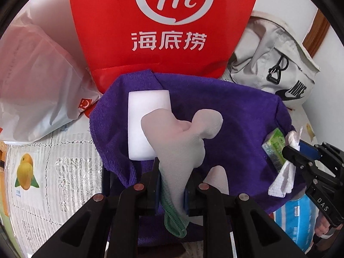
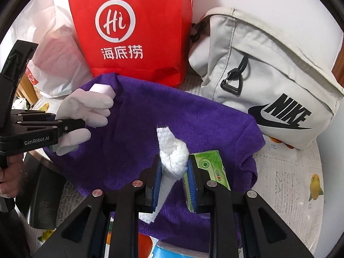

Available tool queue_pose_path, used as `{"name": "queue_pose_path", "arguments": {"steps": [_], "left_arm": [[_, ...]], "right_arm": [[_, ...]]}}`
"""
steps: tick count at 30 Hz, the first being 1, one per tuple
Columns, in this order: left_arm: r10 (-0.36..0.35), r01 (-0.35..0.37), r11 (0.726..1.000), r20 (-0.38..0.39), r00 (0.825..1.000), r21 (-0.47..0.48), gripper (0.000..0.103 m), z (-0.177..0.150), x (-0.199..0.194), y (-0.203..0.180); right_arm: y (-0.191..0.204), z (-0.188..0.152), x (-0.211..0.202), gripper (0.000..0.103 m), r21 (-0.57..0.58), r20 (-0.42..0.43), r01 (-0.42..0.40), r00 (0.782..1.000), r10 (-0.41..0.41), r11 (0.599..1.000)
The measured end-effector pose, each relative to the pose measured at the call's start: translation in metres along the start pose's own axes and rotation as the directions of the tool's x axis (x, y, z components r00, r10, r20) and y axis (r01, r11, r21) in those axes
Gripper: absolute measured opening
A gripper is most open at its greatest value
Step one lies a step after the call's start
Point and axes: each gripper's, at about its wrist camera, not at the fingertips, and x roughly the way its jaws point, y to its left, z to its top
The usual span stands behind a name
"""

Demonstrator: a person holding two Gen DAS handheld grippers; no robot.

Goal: Organize soft objects
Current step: 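Open both tools to release the glove and tissue onto the towel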

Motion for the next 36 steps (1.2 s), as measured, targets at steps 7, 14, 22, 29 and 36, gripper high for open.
{"name": "queue_pose_path", "arguments": {"steps": [7,14,22,29,36], "left_arm": [[0.005,-0.005,1.000,-0.016,1.000,0.014,0.020,0.001,0.009,-0.003],[-0.013,0.012,1.000,-0.025,1.000,-0.005,0.046,0.005,0.013,-0.002],[0.030,-0.031,0.999,0.014,0.999,0.013,0.069,0.004,-0.009,-0.002],[0.035,-0.036,0.999,0.045,0.998,0.019,0.070,-0.002,-0.037,-0.003],[0.020,-0.020,1.000,0.072,0.997,-0.003,0.070,-0.021,-0.080,0.003]], "right_arm": [[0.000,0.000,0.011,0.024,-0.002,-0.031,0.011,0.999,-0.011,1.000],[-0.003,-0.003,0.014,0.051,-0.004,-0.044,0.030,0.999,-0.030,1.000],[-0.010,-0.010,0.000,0.062,0.012,-0.029,0.040,0.999,-0.040,0.999],[-0.013,-0.016,-0.024,0.062,0.037,-0.004,0.039,0.999,-0.039,0.999],[-0.011,-0.028,-0.054,0.062,0.060,0.019,0.025,0.999,-0.027,0.998]]}}
